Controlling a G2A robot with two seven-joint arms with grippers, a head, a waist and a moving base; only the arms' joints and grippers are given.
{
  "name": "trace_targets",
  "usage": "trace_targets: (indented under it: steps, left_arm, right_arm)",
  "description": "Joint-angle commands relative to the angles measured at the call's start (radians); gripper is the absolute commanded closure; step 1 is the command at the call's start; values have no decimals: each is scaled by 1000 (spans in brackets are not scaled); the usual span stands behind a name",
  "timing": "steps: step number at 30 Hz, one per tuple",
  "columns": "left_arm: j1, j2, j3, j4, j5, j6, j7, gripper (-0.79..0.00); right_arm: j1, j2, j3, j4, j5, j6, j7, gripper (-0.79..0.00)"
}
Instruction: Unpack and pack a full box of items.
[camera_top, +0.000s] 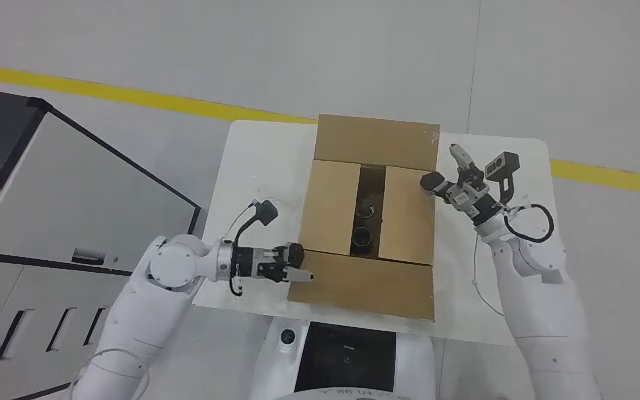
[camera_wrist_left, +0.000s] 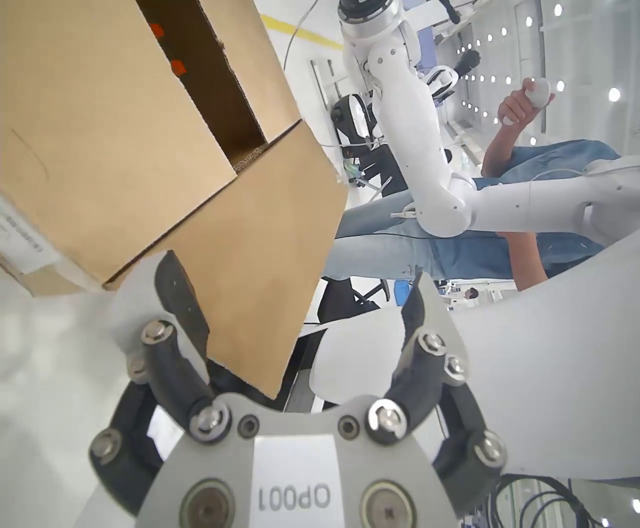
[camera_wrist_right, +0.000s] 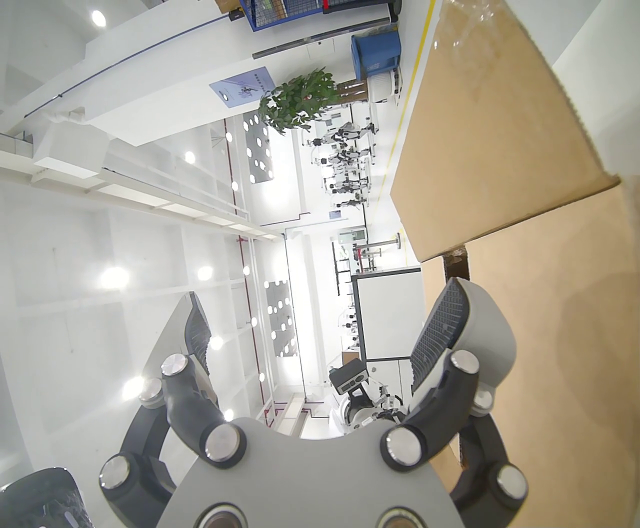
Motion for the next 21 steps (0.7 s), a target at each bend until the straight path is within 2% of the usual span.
trace_targets:
  steps: [1, 12, 21]
  left_arm:
    - [2, 1, 7, 5, 1, -1, 17, -785]
    - [-7, 8, 45, 41, 57, 40, 38, -785]
    - [-53, 6, 100, 94, 69, 61, 67, -785]
  right_arm:
    - [1, 1, 0, 4, -2, -1, 1, -785]
    - [3, 4, -9, 19, 4, -4, -4, -785]
    - [9, 7, -5, 27, 11, -9, -7, -785]
